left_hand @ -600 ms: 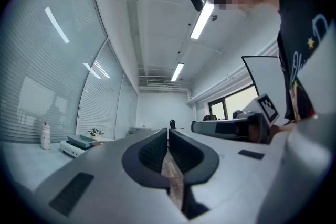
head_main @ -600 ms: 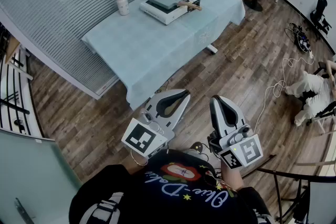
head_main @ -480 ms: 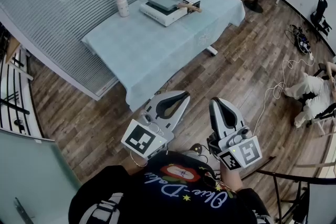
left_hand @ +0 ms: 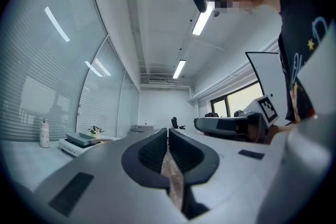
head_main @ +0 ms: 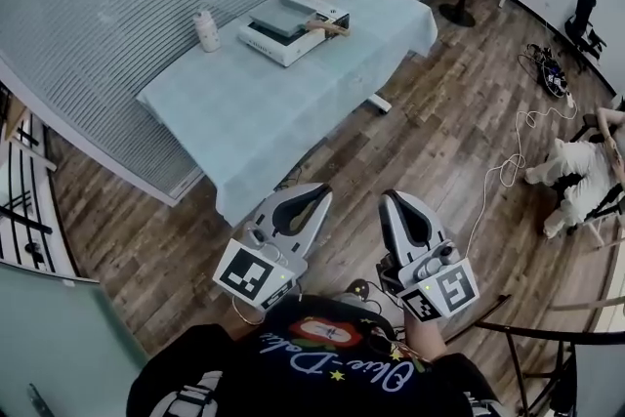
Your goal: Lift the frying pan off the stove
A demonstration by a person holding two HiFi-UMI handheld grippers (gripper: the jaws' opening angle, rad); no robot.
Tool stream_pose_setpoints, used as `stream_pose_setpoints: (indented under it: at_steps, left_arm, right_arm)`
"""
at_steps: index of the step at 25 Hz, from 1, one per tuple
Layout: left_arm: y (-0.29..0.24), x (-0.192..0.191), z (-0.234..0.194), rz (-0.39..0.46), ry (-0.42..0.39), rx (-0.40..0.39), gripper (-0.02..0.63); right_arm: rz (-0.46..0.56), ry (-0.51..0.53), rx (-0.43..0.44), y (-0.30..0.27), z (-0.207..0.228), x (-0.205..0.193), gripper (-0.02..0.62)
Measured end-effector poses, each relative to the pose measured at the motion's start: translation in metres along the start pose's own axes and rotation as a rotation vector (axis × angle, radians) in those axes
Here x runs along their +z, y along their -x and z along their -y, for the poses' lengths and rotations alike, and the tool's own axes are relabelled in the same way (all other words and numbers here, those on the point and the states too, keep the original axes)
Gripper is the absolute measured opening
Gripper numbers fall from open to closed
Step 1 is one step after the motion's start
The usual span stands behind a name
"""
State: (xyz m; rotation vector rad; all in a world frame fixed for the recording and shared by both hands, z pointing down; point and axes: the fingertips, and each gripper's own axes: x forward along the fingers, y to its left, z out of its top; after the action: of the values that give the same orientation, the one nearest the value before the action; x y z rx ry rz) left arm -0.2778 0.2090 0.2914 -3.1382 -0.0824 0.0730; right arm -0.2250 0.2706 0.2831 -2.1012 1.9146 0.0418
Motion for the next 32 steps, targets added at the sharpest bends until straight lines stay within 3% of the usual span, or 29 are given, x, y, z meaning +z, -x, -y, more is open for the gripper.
stream_pose_setpoints:
  at_steps: [10,20,32]
  left_arm:
    - [-0.061,-0.012,0.020,-0.029,0.005,0.009,0.009]
    - [-0.092,-0.025,0.034,-0.081,0.016,0.082,0.009]
    - [-0.130,-0.029,0.029,-0.076,0.021,0.033,0.009]
  right_arm:
    - [-0.028,-0.011,0.028,0.022,0.055,-0.002,0.002]
    - [-0.009,-0.062,0.059,0.043,0.093,0.000,0.002]
    - [0.007,-0.090,0.004,0.044,0.131,0.002,0.002]
